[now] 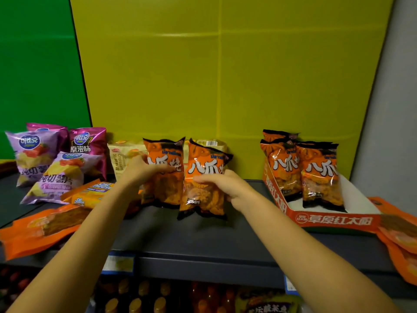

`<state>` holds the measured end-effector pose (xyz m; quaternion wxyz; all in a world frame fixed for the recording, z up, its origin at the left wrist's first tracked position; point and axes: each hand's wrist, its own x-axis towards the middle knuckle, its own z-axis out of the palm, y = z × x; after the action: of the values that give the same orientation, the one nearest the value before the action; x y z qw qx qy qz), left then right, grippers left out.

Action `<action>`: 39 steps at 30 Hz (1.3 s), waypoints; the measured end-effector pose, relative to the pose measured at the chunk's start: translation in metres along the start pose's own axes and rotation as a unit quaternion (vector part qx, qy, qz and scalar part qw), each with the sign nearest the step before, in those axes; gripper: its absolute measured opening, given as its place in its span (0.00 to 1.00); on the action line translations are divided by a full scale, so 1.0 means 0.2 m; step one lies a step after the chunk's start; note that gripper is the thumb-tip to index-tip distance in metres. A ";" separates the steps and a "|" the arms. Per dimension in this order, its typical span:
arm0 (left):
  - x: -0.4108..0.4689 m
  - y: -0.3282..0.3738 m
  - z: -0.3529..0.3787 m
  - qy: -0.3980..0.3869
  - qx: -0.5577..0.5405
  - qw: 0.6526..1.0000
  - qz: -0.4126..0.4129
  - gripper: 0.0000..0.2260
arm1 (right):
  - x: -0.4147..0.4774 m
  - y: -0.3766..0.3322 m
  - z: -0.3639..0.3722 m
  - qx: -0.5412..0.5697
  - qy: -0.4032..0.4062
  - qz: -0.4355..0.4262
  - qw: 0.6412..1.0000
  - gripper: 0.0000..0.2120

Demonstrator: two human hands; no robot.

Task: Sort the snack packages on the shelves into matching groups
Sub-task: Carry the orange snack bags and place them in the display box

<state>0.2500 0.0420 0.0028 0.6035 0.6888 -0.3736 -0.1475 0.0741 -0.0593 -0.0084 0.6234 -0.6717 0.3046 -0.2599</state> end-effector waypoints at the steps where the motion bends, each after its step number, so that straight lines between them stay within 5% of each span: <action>1: -0.01 0.04 0.02 0.015 -0.025 1.000 0.010 0.18 | -0.03 -0.03 -0.05 0.017 0.010 -0.014 1.000 0.22; 3: -0.04 0.14 0.08 0.032 -0.082 0.996 0.035 0.20 | -0.08 -0.09 -0.16 0.054 0.040 -0.047 0.997 0.16; 10: -0.14 0.46 0.51 -0.035 -0.220 0.967 0.124 0.29 | -0.26 -0.23 -0.72 0.125 0.186 -0.122 0.967 0.29; 15: -0.21 0.52 0.94 -0.083 -0.290 0.949 0.089 0.31 | -0.39 -0.22 -1.10 0.204 0.261 -0.158 0.930 0.30; 20: -0.28 0.49 1.30 -0.101 -0.315 0.940 0.079 0.30 | -0.46 -0.15 -1.30 0.257 0.248 -0.210 0.910 0.23; 24: -0.31 0.37 1.43 -0.112 -0.220 0.966 0.075 0.32 | -0.43 -0.07 -1.37 0.275 0.228 -0.217 0.908 0.26; 28: -0.27 0.27 1.40 -0.130 -0.109 0.981 0.097 0.31 | -0.38 0.02 -1.33 0.210 0.195 -0.212 0.934 0.27; 32: -0.24 0.28 1.44 -0.081 -0.010 0.990 0.119 0.36 | -0.35 0.10 -1.39 -0.031 0.130 -0.133 0.982 0.24; 36: -0.22 0.27 1.43 -0.096 0.030 0.988 0.120 0.38 | -0.30 0.13 -1.34 -0.214 0.148 -0.074 0.963 0.26; 39: -0.22 0.29 1.43 -0.099 0.019 0.987 0.122 0.35 | -0.27 0.13 -1.35 -0.244 0.230 -0.086 0.938 0.44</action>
<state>0.0131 -0.1331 -0.0194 0.5638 0.6311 -0.5158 -0.1333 -0.1610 -0.2044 -0.0080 0.3285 -0.7487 0.4347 -0.3777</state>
